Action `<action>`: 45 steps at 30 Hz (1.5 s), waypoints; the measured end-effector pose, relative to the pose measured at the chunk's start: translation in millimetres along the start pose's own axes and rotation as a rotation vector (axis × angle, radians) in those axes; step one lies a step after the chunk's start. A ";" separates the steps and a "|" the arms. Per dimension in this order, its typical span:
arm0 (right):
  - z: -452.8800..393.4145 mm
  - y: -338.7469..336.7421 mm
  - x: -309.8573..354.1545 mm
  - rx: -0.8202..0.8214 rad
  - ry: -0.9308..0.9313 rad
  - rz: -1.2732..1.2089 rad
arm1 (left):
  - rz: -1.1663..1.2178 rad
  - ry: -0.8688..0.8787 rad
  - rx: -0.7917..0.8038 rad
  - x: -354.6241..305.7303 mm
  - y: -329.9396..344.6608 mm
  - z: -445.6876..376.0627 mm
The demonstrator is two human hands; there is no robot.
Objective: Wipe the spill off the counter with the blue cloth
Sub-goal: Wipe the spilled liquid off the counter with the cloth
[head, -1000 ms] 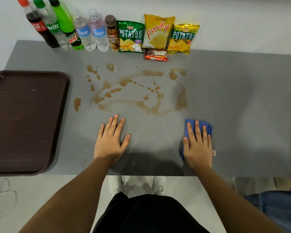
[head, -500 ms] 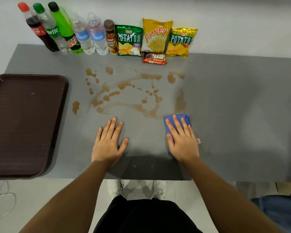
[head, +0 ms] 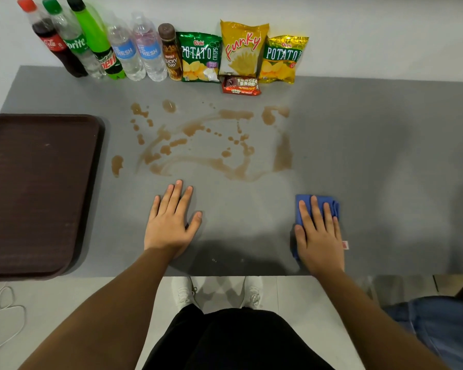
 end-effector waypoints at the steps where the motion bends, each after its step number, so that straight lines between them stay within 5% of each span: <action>1: 7.2 1.6 6.3 0.004 0.002 0.003 | -0.002 0.000 -0.001 0.2 0.2 -0.1; 11: -22.3 -6.5 26.7 -0.026 -0.177 -0.019 | -0.042 -0.014 -0.009 -0.2 -0.5 0.0; 21: -13.6 -0.7 5.3 0.014 -0.052 -0.019 | -0.009 -0.021 -0.012 -1.5 -3.7 0.5; 37: 18.5 6.5 197.3 -0.026 -0.344 -0.066 | 0.178 0.030 -0.037 -1.3 -35.8 2.0; 45: -11.9 -3.3 255.3 0.090 -0.403 -0.154 | 0.193 0.047 -0.070 18.0 -54.7 7.8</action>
Point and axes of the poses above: each hand's wrist, its own z-axis away from the middle knuckle, its own y-axis out of the palm, x = y × z, the point moved 1 cm from there along -z, towards the middle knuckle, and after that the axes turned 7 degrees about z, right-handed, at the moved point
